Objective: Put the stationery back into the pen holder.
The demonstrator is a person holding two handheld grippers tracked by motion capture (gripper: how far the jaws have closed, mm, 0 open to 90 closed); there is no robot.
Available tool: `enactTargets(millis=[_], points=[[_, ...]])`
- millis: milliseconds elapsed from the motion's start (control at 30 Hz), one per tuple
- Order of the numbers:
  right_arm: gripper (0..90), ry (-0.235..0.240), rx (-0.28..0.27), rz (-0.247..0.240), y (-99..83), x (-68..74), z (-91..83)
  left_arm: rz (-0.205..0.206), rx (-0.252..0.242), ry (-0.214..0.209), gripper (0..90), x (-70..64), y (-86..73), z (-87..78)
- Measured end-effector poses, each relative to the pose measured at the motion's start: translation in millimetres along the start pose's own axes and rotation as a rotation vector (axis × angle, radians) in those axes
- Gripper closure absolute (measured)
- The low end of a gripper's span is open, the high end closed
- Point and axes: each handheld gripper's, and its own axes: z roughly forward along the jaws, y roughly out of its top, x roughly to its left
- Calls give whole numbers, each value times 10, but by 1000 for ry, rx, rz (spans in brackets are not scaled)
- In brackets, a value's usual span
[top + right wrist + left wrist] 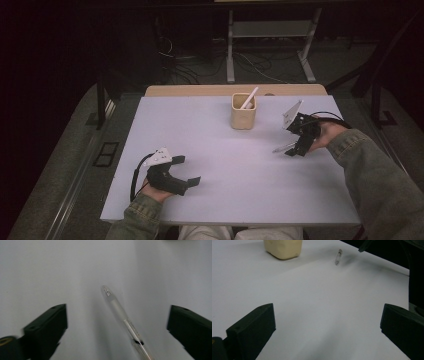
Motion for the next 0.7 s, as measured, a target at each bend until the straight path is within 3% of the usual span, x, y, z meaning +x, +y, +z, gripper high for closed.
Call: enactTargets(millis=[233, 433, 700], points=[[149, -6, 7, -55, -6, -26, 46, 0, 3, -4, 0, -4, -3, 9], [230, 0, 33, -66, -10, -51, 138, 2, 6, -5, 0, -1, -4, 16], [421, 31, 65, -114, 35, -53, 261, 8, 13, -11, 0, -4, -6, 22]])
